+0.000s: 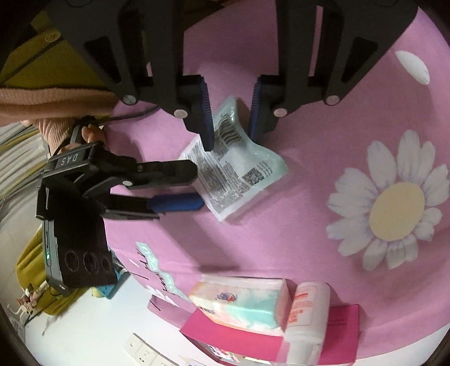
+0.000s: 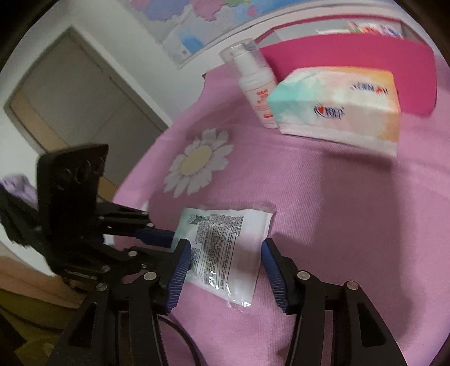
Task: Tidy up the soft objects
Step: 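Move the left gripper to the small clear sachet and grasp it, then lift the small clear sachet, carry it into the pink box, release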
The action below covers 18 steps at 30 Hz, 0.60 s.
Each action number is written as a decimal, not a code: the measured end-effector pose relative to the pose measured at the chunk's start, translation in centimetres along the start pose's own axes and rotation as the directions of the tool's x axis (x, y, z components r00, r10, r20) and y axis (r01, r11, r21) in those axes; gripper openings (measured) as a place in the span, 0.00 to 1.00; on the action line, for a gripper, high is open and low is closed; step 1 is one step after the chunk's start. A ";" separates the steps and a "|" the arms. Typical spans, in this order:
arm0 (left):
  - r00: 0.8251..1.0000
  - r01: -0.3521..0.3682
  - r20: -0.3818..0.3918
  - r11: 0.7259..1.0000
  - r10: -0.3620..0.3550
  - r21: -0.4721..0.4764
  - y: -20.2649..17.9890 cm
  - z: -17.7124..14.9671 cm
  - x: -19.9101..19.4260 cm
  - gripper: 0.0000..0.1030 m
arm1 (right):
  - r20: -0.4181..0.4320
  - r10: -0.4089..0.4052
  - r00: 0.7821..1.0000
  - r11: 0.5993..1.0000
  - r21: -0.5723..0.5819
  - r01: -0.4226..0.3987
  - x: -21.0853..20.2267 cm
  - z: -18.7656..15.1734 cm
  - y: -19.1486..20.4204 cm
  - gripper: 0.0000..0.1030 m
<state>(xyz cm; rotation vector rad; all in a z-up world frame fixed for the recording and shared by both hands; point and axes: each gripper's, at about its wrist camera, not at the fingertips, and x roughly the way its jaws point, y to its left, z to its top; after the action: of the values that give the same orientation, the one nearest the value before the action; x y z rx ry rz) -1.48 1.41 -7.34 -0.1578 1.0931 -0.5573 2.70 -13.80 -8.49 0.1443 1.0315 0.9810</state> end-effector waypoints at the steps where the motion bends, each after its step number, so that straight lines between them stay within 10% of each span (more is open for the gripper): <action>1: 1.000 -0.006 0.004 1.000 0.006 0.005 0.0 0.1 0.0 0.27 | -0.001 -0.005 1.000 1.000 -0.001 0.005 0.1 0.0 0.0 0.38; 18: 0.998 -0.038 0.057 0.996 0.033 0.086 -1.8 2.1 -0.2 0.28 | 0.099 -0.011 0.995 1.000 -0.019 0.013 -3.4 0.4 0.7 0.16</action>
<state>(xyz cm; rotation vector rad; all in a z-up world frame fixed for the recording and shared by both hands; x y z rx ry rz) -0.33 -0.34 -5.50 -0.0775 1.0143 -0.5644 2.02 -15.73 -5.71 0.1681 0.9311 0.9635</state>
